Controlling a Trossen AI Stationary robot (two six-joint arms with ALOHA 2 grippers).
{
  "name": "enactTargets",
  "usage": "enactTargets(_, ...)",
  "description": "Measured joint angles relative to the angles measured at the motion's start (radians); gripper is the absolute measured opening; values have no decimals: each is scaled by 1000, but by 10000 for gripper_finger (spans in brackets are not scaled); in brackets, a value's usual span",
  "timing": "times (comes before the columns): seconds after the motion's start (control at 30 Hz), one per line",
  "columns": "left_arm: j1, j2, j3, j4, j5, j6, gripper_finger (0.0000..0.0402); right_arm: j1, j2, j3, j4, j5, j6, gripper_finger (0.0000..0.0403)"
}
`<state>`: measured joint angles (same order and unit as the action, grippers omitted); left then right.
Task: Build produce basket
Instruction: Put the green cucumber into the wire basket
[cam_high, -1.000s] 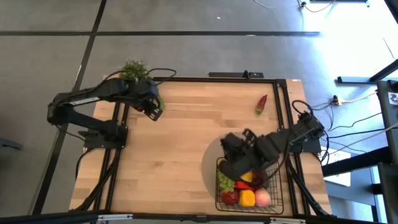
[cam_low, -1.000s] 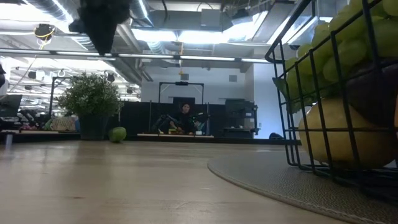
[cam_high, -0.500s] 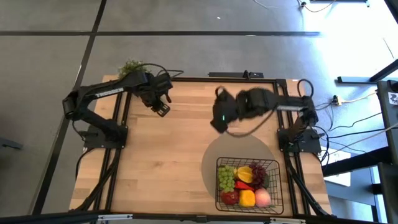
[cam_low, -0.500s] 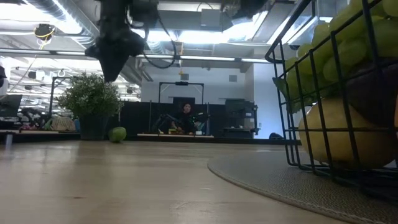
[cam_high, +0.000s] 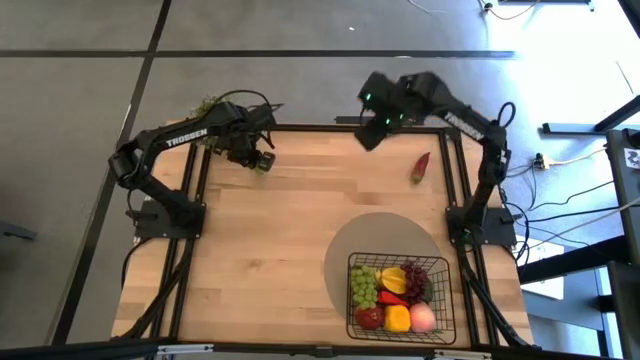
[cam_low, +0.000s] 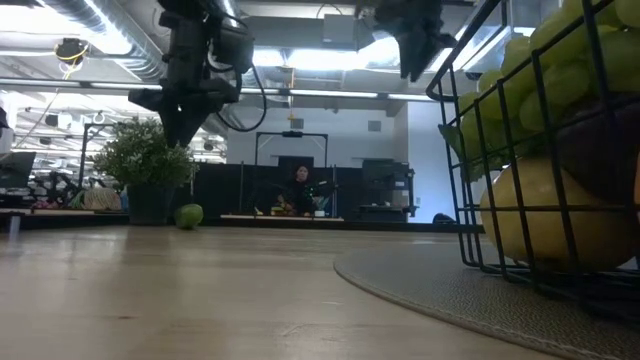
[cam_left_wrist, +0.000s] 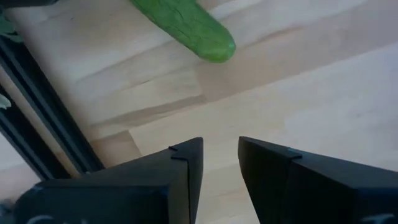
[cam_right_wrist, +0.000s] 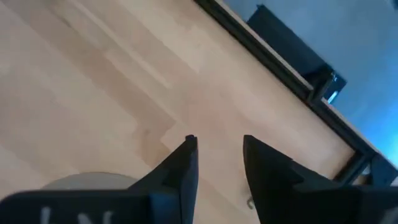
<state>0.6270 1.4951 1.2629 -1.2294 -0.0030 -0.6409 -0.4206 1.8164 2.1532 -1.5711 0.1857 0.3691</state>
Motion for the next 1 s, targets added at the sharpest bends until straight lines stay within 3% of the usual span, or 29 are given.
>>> enactTargets(0.17, 24, -2, 0, 47, 50, -39, 90, -140, 15, 0, 0, -199, -33, 117)
enactTargets(0.23, 30, -2, 0, 74, 53, -55, 90, -173, 28, -1, 0, -231, 4, 117)
enactTargets(0.6, 34, -2, 0, 182, 50, -147, 90, -214, 55, -1, 94, -208, 45, 117)
enactTargets(0.87, 34, -2, 0, 194, -10, -372, 90, -214, 55, -1, 153, -207, 45, 117)
enactTargets(1.0, 31, -2, 0, 194, -13, -403, 90, -214, 55, -1, 179, -207, 45, 117)
